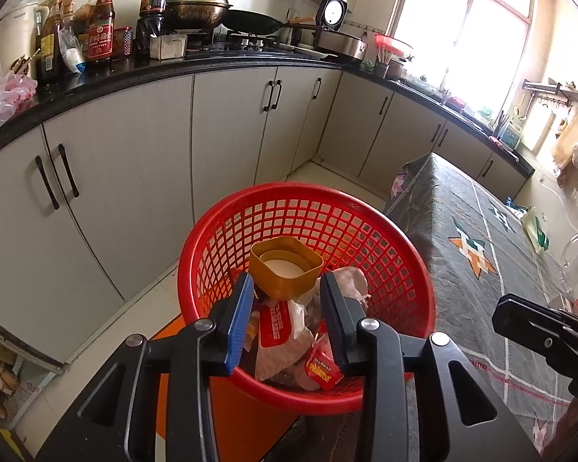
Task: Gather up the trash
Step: 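Open both grippers to drop the tissue box and orange container into the basket, then move both grippers back to the table toward the white medicine boxes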
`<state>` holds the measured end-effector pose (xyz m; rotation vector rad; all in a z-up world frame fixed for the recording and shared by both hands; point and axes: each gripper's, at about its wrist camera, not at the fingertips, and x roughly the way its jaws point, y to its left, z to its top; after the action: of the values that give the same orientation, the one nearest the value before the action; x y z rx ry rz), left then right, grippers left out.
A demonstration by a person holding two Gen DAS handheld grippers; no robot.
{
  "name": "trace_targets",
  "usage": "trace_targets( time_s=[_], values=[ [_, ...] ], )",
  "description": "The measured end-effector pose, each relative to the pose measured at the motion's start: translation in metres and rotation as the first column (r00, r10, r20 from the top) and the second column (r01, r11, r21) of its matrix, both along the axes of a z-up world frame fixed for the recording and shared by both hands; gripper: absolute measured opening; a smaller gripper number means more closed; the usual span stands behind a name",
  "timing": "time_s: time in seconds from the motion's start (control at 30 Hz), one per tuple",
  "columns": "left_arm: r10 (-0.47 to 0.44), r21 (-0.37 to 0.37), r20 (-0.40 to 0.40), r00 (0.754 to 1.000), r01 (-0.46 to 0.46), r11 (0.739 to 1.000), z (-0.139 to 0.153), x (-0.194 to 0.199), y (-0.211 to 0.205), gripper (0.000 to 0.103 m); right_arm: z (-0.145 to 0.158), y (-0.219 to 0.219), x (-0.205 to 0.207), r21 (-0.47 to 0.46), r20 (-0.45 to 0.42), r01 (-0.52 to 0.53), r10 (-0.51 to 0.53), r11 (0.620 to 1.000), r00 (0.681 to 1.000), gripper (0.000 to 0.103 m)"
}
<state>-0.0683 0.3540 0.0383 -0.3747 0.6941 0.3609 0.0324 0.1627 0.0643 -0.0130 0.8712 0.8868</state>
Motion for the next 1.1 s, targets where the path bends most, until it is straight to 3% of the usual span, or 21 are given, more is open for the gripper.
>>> trace_targets(
  time_s=[0.47, 0.67, 0.93, 1.1],
  values=[
    [-0.044, 0.054, 0.019, 0.999, 0.043, 0.998, 0.018, -0.029, -0.042, 0.039, 0.002, -0.034, -0.032, 0.040, -0.005, -0.019, 0.019, 0.999, 1.000, 0.031],
    [-0.084, 0.087, 0.022, 0.996, 0.082, 0.993, 0.027, -0.036, -0.069, 0.041, 0.001, -0.067, -0.034, 0.085, -0.036, 0.024, -0.021, 0.996, 0.999, 0.031],
    [-0.160, 0.126, 0.013, 0.987, 0.157, 0.979, 0.037, -0.032, -0.116, 0.041, 0.004, -0.116, -0.040, 0.129, -0.015, 0.094, -0.093, 0.987, 0.996, 0.033],
    [-0.220, 0.162, 0.004, 0.975, 0.217, 0.963, 0.045, -0.026, -0.150, 0.041, 0.006, -0.153, -0.043, 0.158, -0.006, 0.155, -0.156, 0.975, 0.988, 0.040]
  ],
)
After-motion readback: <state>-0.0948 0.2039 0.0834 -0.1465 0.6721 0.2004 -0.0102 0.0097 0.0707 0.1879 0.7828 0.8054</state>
